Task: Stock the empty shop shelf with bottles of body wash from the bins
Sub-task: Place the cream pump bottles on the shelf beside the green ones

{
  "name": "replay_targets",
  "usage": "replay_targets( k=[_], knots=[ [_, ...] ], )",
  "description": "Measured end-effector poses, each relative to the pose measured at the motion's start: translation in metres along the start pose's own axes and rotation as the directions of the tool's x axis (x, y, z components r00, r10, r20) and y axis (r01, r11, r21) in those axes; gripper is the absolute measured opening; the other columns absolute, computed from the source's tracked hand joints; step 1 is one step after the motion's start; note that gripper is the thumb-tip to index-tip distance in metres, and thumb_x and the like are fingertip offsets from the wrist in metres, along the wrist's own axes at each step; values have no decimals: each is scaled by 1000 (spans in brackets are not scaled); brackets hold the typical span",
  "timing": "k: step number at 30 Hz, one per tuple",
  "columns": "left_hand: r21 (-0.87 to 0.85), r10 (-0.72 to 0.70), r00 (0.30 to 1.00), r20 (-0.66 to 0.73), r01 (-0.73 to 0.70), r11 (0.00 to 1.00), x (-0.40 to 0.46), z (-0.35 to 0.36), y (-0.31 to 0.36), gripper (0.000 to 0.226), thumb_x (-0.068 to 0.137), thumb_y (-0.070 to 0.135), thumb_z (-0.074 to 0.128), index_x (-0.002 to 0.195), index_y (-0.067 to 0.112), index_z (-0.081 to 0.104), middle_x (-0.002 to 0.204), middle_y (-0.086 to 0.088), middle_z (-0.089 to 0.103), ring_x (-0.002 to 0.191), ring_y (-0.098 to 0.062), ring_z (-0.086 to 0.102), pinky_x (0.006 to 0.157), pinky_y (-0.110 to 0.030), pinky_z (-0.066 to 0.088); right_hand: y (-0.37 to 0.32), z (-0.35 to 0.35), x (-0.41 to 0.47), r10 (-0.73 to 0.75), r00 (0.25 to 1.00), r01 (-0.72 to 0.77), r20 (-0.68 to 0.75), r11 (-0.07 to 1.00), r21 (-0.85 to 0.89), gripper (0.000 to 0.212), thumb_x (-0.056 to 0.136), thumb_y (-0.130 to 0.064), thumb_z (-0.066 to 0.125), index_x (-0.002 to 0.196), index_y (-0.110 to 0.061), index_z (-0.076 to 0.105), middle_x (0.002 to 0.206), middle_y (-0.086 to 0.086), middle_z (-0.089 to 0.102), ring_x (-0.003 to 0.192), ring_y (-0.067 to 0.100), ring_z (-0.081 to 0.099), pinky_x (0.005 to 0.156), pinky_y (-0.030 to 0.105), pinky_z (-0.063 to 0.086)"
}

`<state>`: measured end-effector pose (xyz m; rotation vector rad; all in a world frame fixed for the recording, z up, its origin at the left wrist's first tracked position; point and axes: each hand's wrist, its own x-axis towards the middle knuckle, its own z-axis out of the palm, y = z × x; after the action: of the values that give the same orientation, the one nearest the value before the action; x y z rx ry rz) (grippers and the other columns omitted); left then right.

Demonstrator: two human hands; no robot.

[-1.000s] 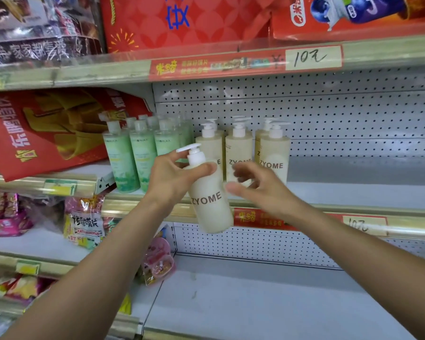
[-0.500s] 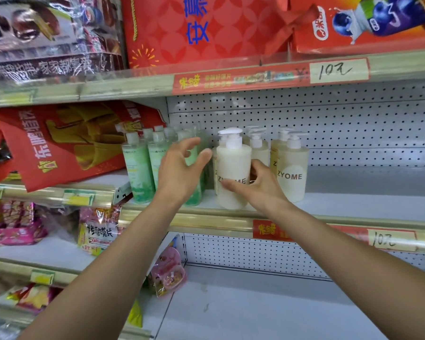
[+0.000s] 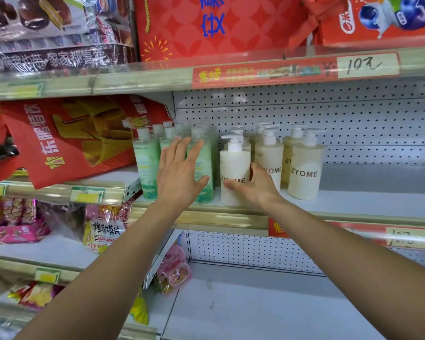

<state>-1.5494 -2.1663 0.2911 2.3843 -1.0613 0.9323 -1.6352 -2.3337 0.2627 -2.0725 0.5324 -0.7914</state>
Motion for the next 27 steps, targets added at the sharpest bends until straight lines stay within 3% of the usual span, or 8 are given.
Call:
replay_targets(
  k=[7, 13, 15, 18, 22, 27],
  knots=[
    [-26, 24, 999, 39, -23, 999, 1, -1, -4, 84, 85, 42, 68, 153, 27, 23, 160, -4, 18, 149, -26, 10, 122, -40, 7, -4, 4, -1, 42, 999, -42, -20, 999, -11, 65, 72, -40, 81, 120, -11, 48, 119, 6, 59, 107, 22, 56, 85, 32, 47],
    [-93, 51, 997, 49, -47, 995, -7, -6, -10, 83, 84, 41, 69, 153, 24, 25, 160, -4, 19, 147, -26, 13, 120, -37, 11, -8, 2, -8, 82, 997, -80, 15, 993, -91, 82, 64, -46, 82, 129, -16, 42, 123, 4, 56, 110, 21, 56, 92, 38, 48],
    [-125, 51, 998, 32, -47, 991, -16, -8, -13, 81, 84, 41, 69, 151, 21, 29, 156, -5, 25, 144, -25, 20, 119, -36, 18, -8, 2, -20, 13, 999, -24, -52, 976, -215, 86, 68, -45, 78, 138, -18, 35, 134, 5, 48, 121, 23, 48, 99, 44, 44],
    [-141, 54, 998, 17, -51, 989, -39, -11, -20, 74, 85, 40, 68, 148, 18, 36, 152, -6, 33, 139, -28, 30, 114, -41, 30, -7, -1, -51, -174, 979, 116, -109, 907, -406, 73, 85, -33, 66, 145, -20, 28, 144, 5, 37, 131, 24, 37, 100, 43, 41],
    [-94, 74, 997, 5, -73, 993, -82, -11, -35, 66, 81, 39, 69, 139, 16, 48, 141, -6, 49, 127, -30, 47, 102, -45, 42, -2, 5, -92, -412, 910, 315, -55, 771, -553, 56, 86, -27, 63, 138, -15, 45, 141, 4, 44, 125, 24, 45, 94, 39, 45],
    [-83, 9, 990, 139, 3, 997, -147, -1, -74, 55, 80, 44, 69, 126, 15, 56, 122, -5, 59, 106, -32, 60, 83, -43, 50, 7, 44, -135, -479, 876, 419, 52, 705, -573, 44, 81, -25, 72, 121, -14, 59, 133, 6, 54, 117, 24, 49, 85, 38, 49]
  ],
)
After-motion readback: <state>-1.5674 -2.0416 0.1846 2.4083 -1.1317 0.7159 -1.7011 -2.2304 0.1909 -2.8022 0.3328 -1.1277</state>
